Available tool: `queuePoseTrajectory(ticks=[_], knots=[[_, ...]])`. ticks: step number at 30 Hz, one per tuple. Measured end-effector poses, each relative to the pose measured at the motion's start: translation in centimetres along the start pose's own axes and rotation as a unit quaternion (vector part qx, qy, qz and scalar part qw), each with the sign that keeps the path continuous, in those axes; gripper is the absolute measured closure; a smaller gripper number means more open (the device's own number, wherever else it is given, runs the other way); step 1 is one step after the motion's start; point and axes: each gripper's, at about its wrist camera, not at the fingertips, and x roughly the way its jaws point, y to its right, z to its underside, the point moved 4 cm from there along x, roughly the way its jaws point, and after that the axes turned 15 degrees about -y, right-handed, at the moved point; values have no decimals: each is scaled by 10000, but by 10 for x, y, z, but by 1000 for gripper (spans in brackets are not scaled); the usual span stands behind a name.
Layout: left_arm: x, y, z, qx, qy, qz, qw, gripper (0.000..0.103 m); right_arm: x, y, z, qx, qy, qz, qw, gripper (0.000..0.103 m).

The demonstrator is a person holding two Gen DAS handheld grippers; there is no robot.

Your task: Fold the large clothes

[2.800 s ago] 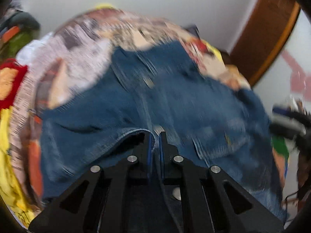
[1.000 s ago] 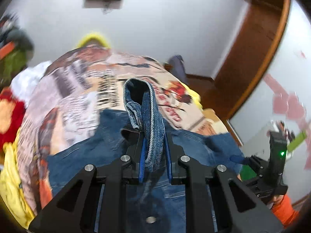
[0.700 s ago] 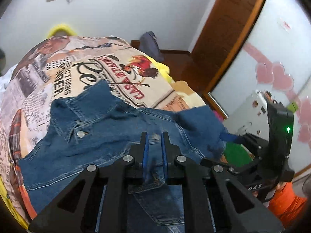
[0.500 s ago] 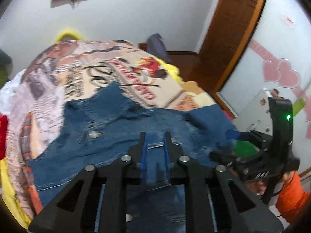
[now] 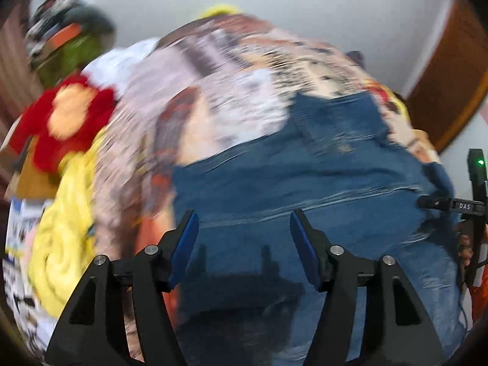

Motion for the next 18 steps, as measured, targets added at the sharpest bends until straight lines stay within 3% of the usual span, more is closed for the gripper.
queuePoseTrajectory(ticks=[4, 5, 8, 13, 18], knots=[[18, -40, 21, -428, -263, -100, 9987, 36, 13, 2, -4, -12, 72, 192, 9998, 40], [23, -45, 25, -497, -356, -88, 9981, 36, 11, -1, -4, -92, 138, 231, 9996, 53], [35, -51, 37, -554, -550, -150, 9968, 36, 2, -9, -5, -229, 224, 312, 9990, 69], [39, -39, 41, -525, -523, 33, 9972, 36, -27, -30, -3, -606, 658, 589, 9942, 76], [37, -19, 31, -272, -453, 38, 9986, 35, -68, -49, 4, -989, 1130, 700, 9862, 77]])
